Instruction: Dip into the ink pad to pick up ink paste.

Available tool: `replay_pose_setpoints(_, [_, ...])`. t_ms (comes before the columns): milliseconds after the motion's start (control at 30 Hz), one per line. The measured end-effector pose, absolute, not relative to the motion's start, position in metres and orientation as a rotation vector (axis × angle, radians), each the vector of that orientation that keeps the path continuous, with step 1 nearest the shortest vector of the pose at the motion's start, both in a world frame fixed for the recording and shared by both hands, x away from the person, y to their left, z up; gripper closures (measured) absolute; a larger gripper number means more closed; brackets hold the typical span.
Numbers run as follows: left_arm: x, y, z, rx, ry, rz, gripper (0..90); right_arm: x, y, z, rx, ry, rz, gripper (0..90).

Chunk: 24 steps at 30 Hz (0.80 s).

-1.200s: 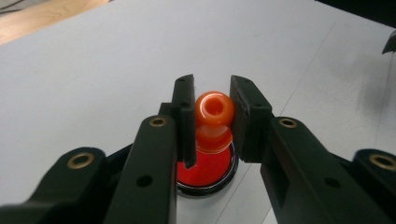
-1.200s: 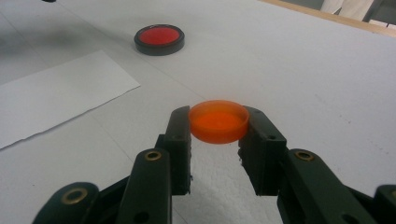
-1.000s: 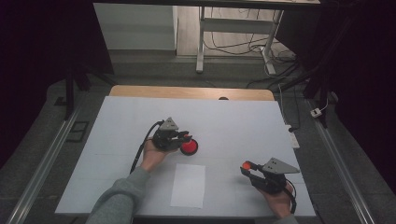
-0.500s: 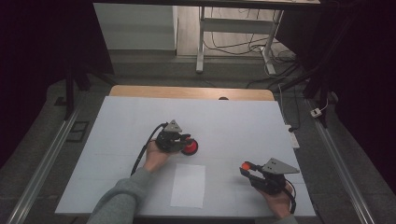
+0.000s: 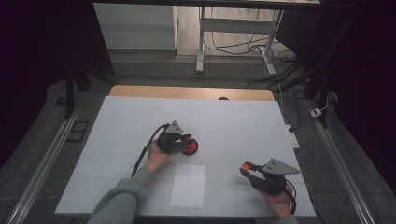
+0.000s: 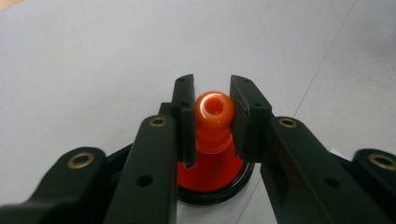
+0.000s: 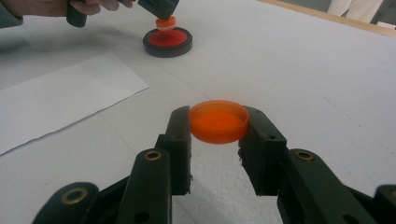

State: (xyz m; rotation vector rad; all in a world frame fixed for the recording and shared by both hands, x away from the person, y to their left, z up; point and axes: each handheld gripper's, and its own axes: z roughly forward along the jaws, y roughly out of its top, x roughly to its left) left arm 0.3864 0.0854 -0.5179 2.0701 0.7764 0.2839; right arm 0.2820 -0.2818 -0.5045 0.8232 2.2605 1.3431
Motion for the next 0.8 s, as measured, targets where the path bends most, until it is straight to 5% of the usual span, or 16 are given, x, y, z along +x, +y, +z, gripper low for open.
replay_pose_setpoints(800, [0.385,0.083,-0.53,2.1,0.761,0.327,72.7,0.281,-0.283,-0.504,0.831,2.252,1.352,64.7])
